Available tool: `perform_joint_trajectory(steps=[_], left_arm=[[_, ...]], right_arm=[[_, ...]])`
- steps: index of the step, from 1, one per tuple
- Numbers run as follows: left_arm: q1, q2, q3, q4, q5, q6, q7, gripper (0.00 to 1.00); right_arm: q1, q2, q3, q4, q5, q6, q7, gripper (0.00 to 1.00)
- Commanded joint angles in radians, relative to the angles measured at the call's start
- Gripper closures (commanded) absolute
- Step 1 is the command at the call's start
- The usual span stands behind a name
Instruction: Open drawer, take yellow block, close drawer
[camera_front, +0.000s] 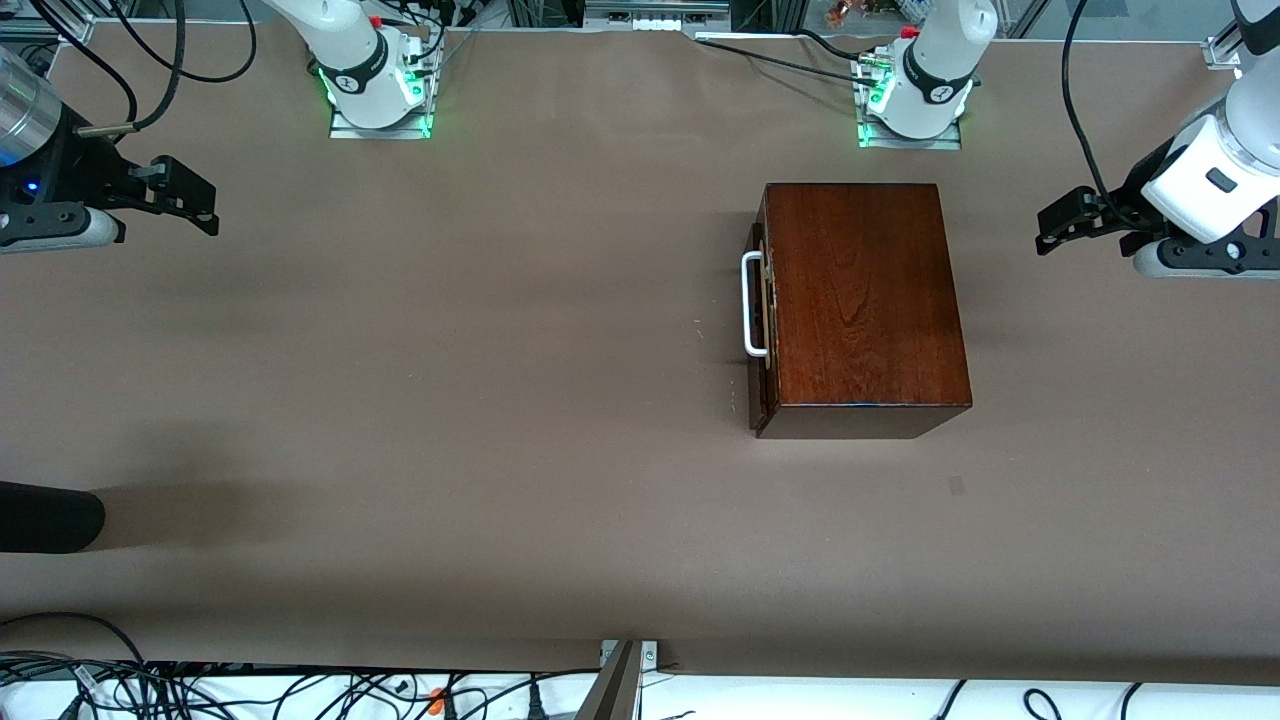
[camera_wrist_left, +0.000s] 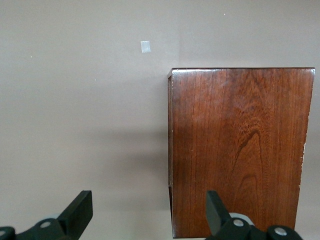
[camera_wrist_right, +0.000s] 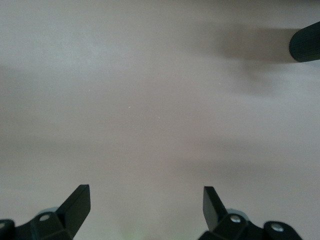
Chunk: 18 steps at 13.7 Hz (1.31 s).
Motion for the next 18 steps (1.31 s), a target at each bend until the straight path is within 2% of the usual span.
perform_joint_trajectory(steps=[1,9,12,15,18], left_arm=[[0.0,0.014,0.0,0.038,-0.006,-0.028,0.015,0.0],[-0.003,0.013,-0.003,0.038,-0.007,-0.065,0.007,0.0],[-0.004,0.016,-0.023,0.037,-0.01,-0.117,0.01,0.0],[-0.015,0.042,-0.099,0.033,-0.015,-0.209,0.006,0.0],[-0.017,0.103,-0.223,0.036,-0.024,-0.156,-0.047,0.0]], right_arm=[[-0.004,0.007,-0.001,0.019,0.018,-0.006,0.004,0.0],[-0.004,0.007,-0.001,0.019,0.018,-0.006,0.004,0.0],[-0.004,0.007,-0.001,0.017,0.018,-0.006,0.003,0.0],[-0.004,0.007,-0.001,0.019,0.018,-0.006,0.003,0.0],[-0.004,0.007,-0.001,0.019,0.018,-0.006,0.003,0.0]])
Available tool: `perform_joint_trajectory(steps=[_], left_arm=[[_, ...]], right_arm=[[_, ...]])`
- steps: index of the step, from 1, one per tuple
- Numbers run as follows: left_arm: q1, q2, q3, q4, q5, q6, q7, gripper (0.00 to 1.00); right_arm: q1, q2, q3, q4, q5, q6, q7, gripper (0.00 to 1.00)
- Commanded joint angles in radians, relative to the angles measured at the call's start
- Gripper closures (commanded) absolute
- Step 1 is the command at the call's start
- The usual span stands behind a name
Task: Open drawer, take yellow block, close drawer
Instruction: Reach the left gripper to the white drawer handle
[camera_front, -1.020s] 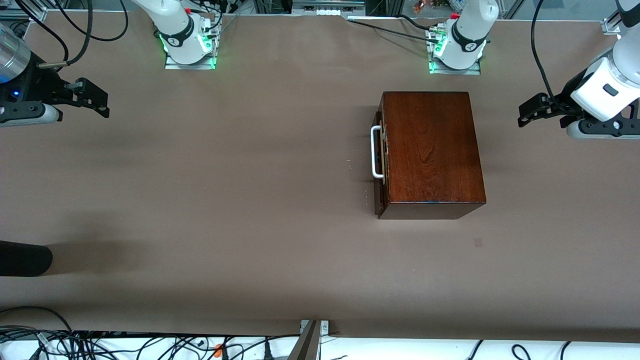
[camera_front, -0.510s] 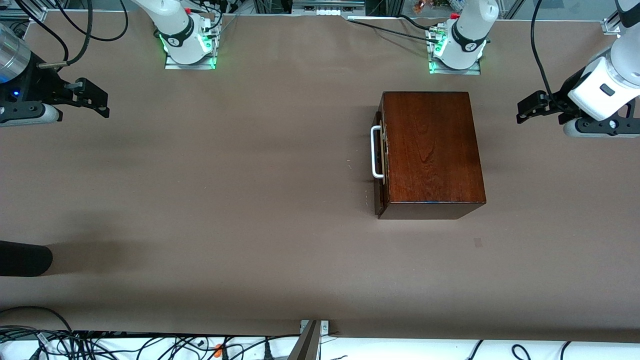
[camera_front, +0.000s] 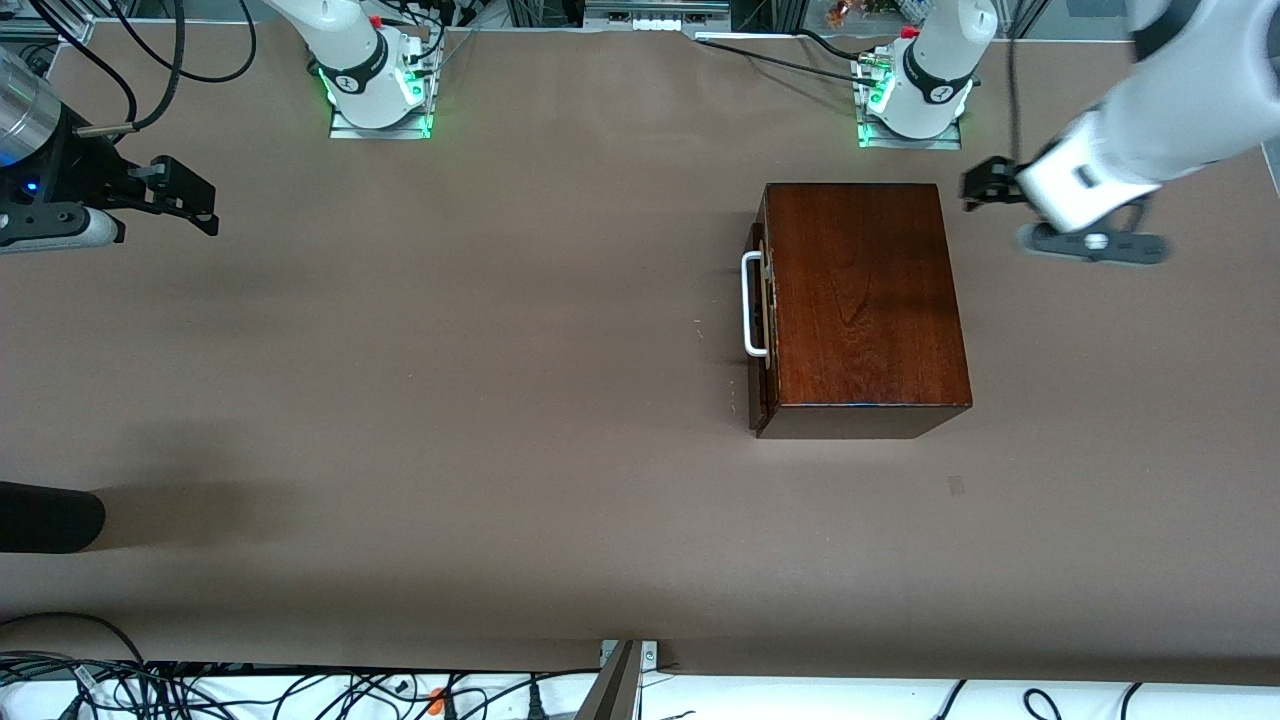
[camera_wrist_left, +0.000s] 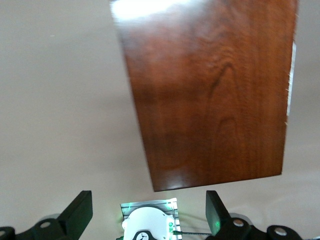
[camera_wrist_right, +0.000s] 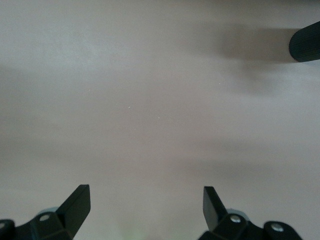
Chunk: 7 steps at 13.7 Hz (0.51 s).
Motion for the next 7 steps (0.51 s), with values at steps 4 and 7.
perform_joint_trajectory(steps=[4,7], left_arm=[[-0.026,0.184,-0.227,0.036,-0.003,0.202,-0.268,0.0],[-0.148,0.273,-0.233,0.036,0.066,0.324,-0.417,0.0]], right_arm=[[-0.004,0.007,0.0,0.017,0.018,-0.006,0.003,0.0],[-0.004,0.007,0.0,0.019,0.018,-0.008,0.003,0.0]])
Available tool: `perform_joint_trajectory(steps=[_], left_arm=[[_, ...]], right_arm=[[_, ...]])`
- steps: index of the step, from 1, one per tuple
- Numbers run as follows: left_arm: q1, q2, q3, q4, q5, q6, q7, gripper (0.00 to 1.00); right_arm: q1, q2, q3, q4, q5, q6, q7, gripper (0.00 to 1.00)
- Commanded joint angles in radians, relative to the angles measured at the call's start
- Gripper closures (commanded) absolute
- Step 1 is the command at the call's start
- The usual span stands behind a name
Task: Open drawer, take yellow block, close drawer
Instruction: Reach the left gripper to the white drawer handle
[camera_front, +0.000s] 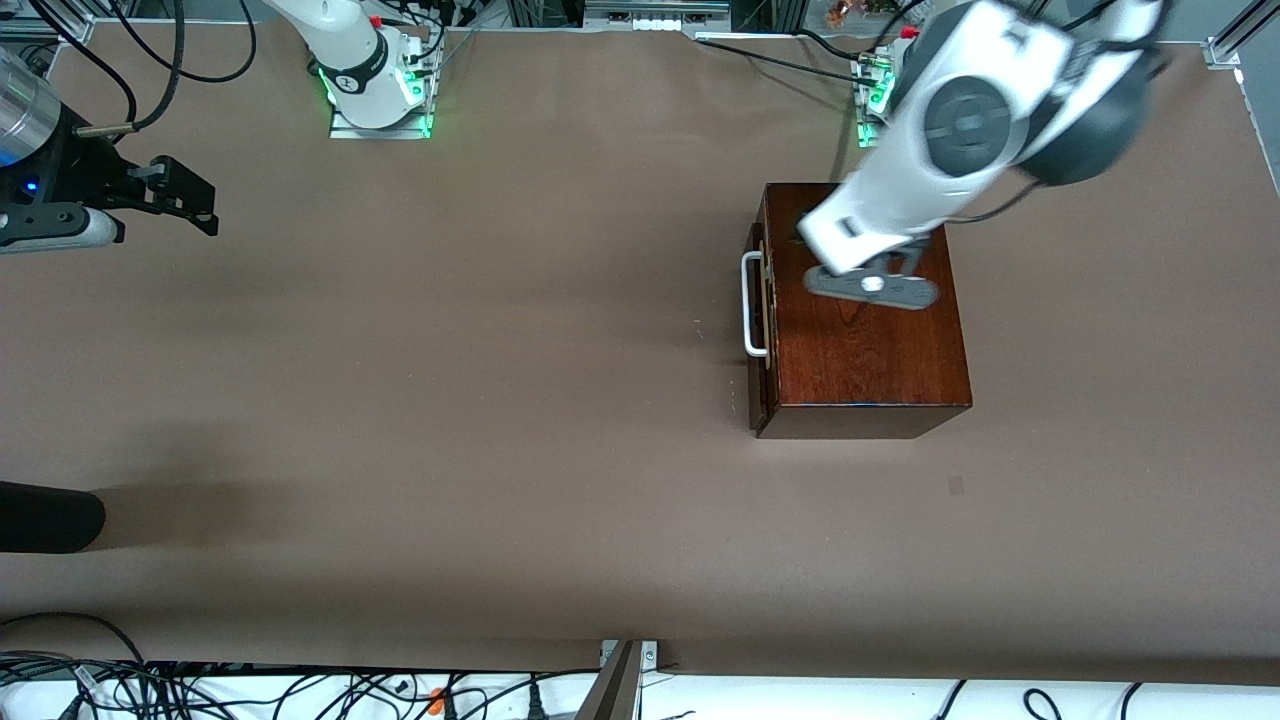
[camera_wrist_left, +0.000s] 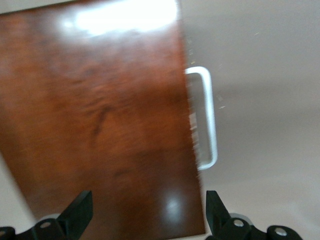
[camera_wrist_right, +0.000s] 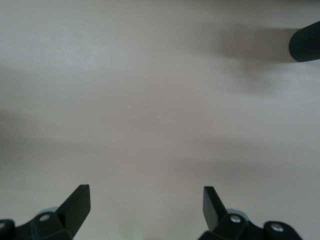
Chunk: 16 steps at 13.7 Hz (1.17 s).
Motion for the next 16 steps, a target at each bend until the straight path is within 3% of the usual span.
perform_joint_trajectory(steps=[1,7,16], left_arm=[[-0.101,0.085,-0.001,0.035,0.072,0.071,-0.149,0.0],[-0.198,0.171,-0.001,0.017,0.272,0.105,-0.294,0.0],[-0.258,0.273,-0.001,0.015,0.393,0.186,-0.471,0.0]], right_arm=[[-0.004,0.007,0.0,0.019,0.018,-0.008,0.003,0.0],[-0.004,0.007,0.0,0.017,0.018,-0.008,0.003,0.0],[-0.004,0.007,0.0,0.019,0.018,-0.008,0.003,0.0]])
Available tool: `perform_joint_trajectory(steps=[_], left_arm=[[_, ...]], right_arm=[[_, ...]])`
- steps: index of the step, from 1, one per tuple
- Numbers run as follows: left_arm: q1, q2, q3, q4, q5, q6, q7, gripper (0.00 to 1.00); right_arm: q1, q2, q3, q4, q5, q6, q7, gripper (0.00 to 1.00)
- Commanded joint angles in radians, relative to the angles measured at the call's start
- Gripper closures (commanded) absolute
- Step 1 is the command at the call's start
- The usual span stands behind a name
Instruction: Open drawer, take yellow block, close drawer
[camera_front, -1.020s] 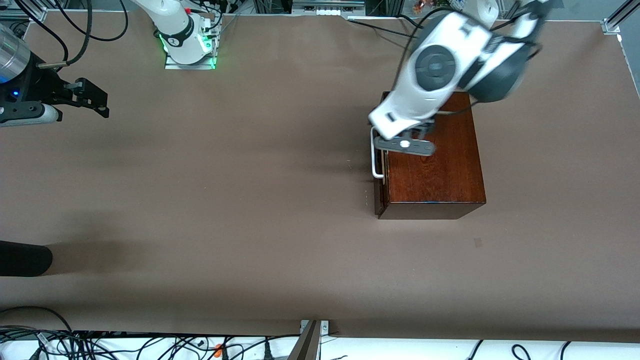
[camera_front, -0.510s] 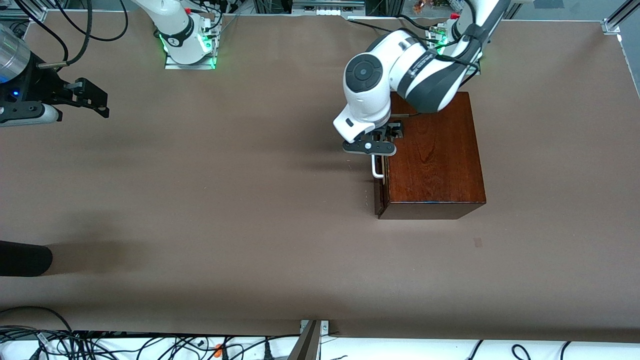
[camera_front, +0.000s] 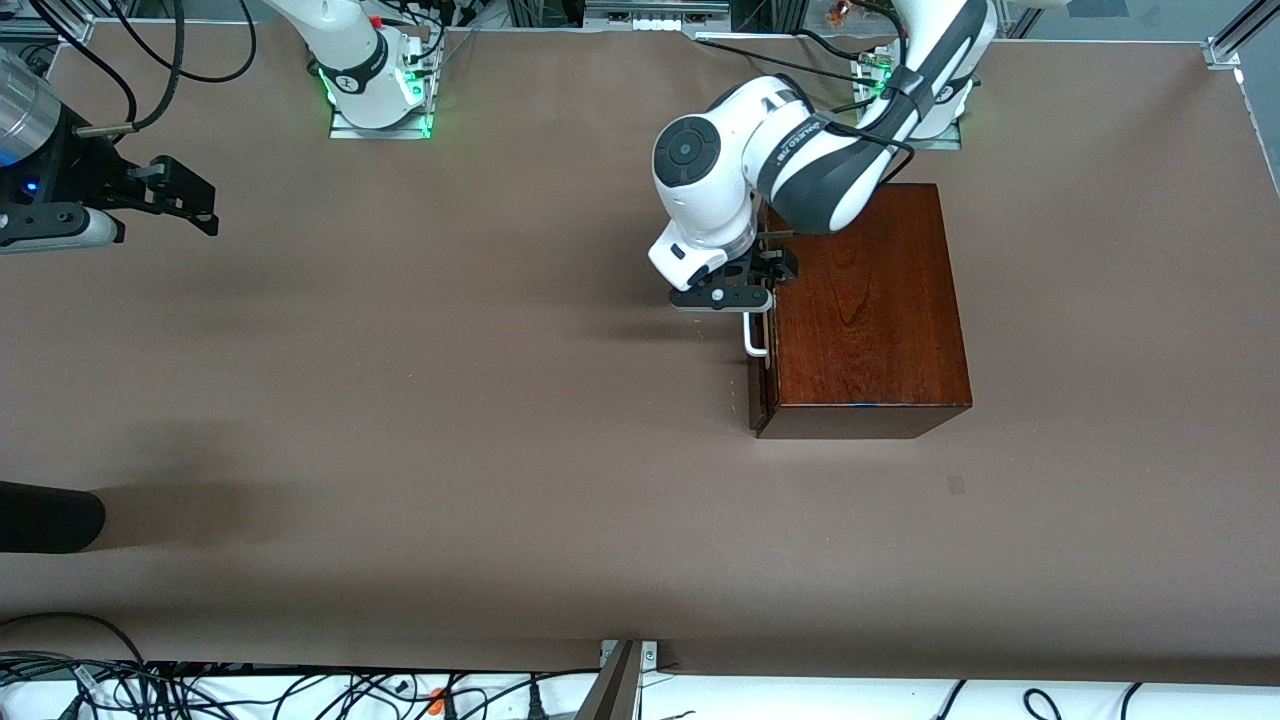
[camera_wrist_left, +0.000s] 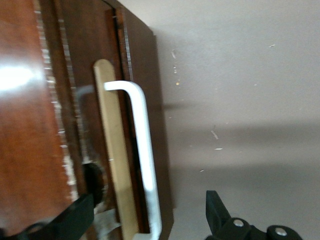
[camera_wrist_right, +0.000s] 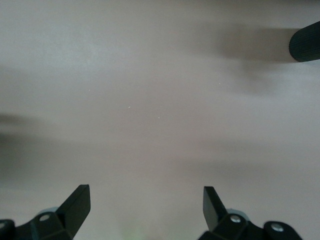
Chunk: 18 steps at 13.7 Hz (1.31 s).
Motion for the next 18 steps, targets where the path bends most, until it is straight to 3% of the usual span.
perform_joint_trajectory(steps=[1,18], left_arm=[[-0.025,0.046,0.004,0.016,0.06,0.025,-0.056,0.0],[-0.071,0.108,0.006,0.027,0.12,0.066,-0.12,0.0]], right_arm=[[-0.004,0.007,0.0,0.019,0.017,-0.008,0.003,0.0],[-0.004,0.007,0.0,0.019,0.017,-0.008,0.003,0.0]])
